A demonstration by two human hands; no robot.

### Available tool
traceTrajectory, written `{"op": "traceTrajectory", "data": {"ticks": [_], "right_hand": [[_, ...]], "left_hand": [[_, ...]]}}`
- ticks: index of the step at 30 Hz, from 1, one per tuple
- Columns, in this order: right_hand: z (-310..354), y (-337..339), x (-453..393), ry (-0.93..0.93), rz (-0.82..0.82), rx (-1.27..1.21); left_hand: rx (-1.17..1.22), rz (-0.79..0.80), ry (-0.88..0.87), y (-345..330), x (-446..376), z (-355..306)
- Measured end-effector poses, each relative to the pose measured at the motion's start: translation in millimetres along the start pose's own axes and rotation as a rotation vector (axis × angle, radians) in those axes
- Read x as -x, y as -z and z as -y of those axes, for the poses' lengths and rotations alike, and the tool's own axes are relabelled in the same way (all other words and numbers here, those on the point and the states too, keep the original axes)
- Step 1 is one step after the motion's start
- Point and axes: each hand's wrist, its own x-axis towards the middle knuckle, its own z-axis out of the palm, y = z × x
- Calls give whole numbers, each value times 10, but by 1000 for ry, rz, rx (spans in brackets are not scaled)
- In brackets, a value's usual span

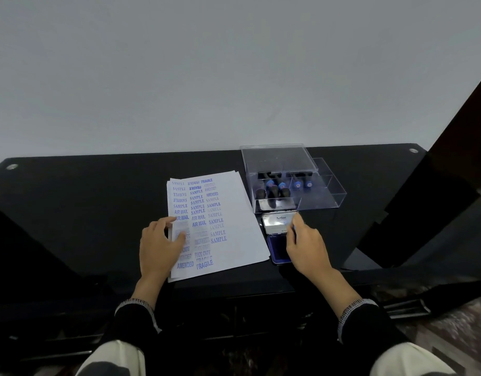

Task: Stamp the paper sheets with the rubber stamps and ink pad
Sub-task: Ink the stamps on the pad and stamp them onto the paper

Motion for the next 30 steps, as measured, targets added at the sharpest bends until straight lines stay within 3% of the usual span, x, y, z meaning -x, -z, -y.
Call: {"op": "traceTrajectory", "data": {"ticks": [5, 16, 23, 30], "right_hand": [[20, -24, 107, 11, -54, 19], [-23, 64, -184, -70, 151, 20], [70, 24, -62, -3, 65, 174], [12, 49, -56, -65, 71, -3]], "left_hand": [[-4, 2, 0, 4, 4, -5], [-2, 5, -8, -3, 10, 9], [-10, 7, -13, -13, 2, 17], [-13, 0, -19, -3, 14, 6]]}}
